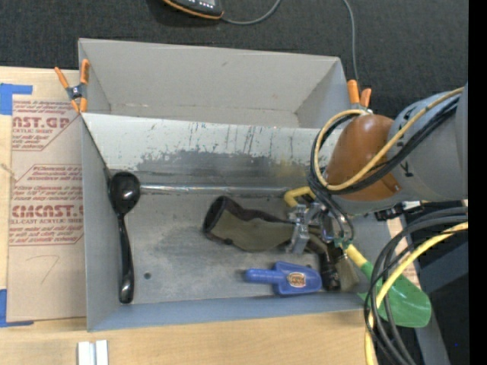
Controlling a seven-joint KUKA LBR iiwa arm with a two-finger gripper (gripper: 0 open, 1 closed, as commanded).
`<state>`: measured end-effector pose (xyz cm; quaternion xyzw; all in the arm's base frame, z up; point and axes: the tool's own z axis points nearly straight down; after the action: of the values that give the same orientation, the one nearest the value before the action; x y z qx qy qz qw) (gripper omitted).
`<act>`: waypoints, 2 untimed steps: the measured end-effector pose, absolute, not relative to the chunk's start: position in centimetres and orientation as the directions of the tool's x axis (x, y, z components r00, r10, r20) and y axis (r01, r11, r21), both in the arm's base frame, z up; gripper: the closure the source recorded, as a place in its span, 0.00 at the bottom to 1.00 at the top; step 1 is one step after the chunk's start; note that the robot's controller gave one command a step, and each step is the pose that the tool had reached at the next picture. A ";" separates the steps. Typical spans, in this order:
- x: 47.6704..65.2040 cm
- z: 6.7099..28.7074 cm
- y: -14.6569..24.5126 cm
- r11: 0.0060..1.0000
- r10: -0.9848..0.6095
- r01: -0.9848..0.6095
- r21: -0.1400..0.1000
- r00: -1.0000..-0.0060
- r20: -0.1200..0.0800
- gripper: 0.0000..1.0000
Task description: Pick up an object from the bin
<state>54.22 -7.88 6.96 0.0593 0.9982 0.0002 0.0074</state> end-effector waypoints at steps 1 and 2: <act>53.5 6.9 -7.7 0.992 0.127 0.127 0.002 -0.992 -0.014 1.00; 53.4 16.4 -7.9 0.994 0.107 0.107 0.001 -0.994 -0.011 1.00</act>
Offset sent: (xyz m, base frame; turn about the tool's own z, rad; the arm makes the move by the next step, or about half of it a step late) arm -0.0077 -0.0044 0.2484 -0.0435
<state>53.44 -7.90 16.42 0.0534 0.9986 0.0003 0.0055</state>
